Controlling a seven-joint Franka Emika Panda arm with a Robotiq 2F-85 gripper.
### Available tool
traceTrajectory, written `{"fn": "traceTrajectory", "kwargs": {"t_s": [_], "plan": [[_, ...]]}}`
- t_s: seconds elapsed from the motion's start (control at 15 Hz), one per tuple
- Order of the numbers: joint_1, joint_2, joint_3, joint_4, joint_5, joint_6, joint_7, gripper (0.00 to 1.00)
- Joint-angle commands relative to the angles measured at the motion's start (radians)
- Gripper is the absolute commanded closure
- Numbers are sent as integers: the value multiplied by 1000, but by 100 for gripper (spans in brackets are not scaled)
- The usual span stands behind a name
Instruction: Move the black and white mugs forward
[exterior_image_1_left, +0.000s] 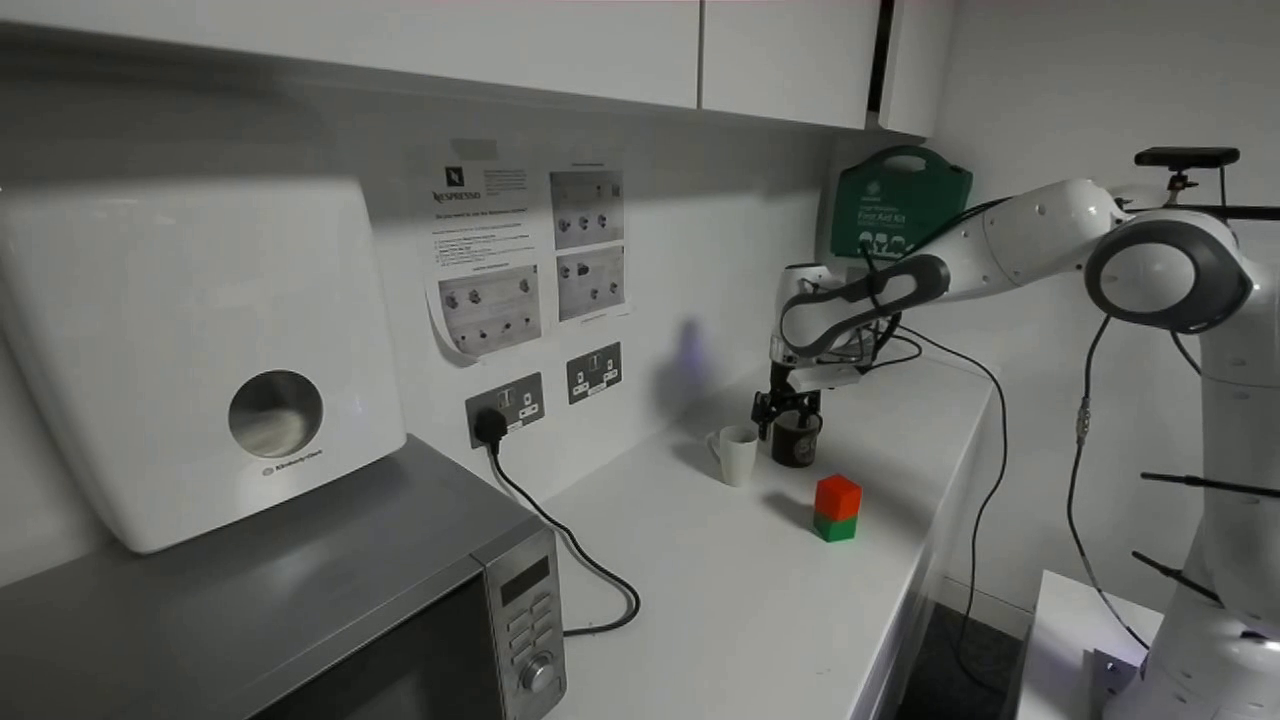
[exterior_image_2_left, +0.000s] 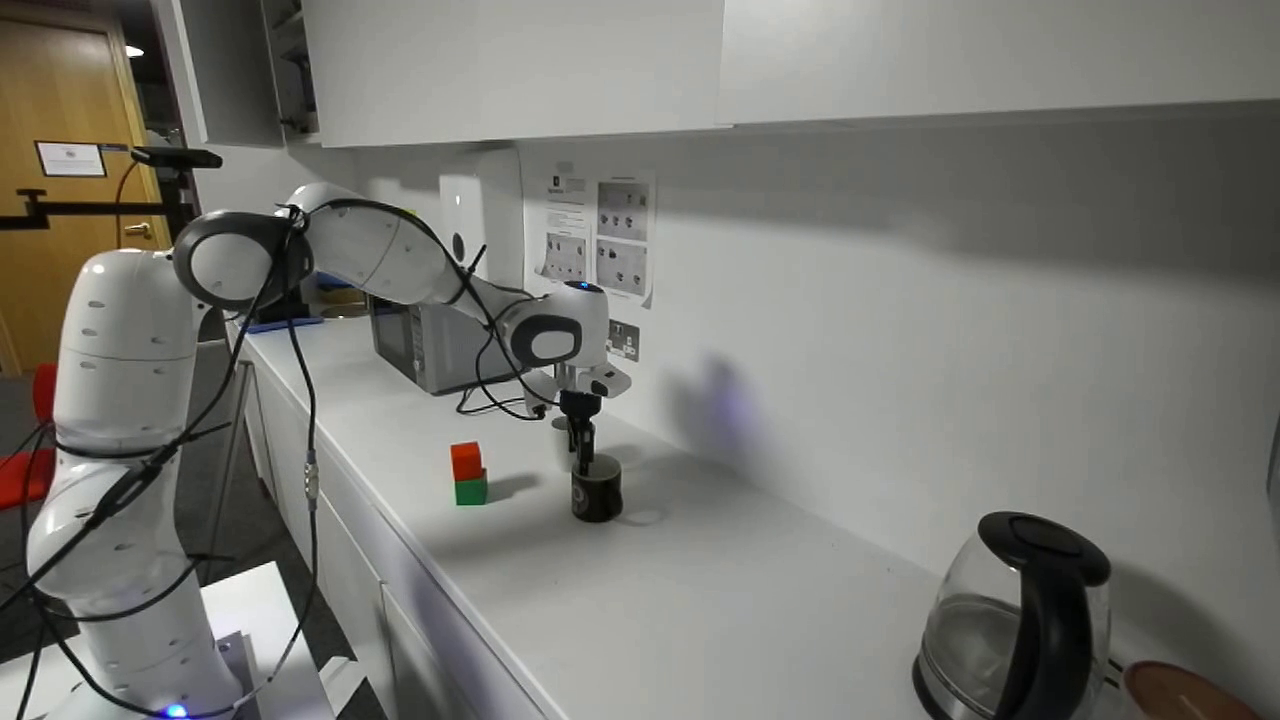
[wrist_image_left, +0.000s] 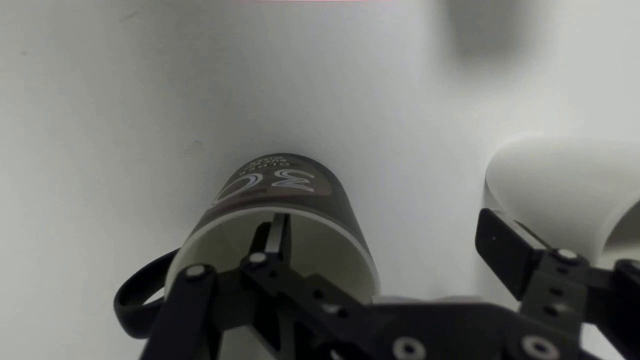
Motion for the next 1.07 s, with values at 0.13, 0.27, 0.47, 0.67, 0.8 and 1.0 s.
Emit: {"fn": "traceTrajectory", "kwargs": {"t_s": [0.13,0.27,0.47,0.67,0.8,1.0], "plan": [[13,46,-33,50,-47,-10,29,0],[13,52,-37,54,-51,-10,27,25],[15,60,-41,61,-58,-13,28,40],[19,59,-47,57,-77,-11,37,62],[26,50,-54,43,-114,-5,51,78],[30,15,-58,7,-144,-1,63,100]]}}
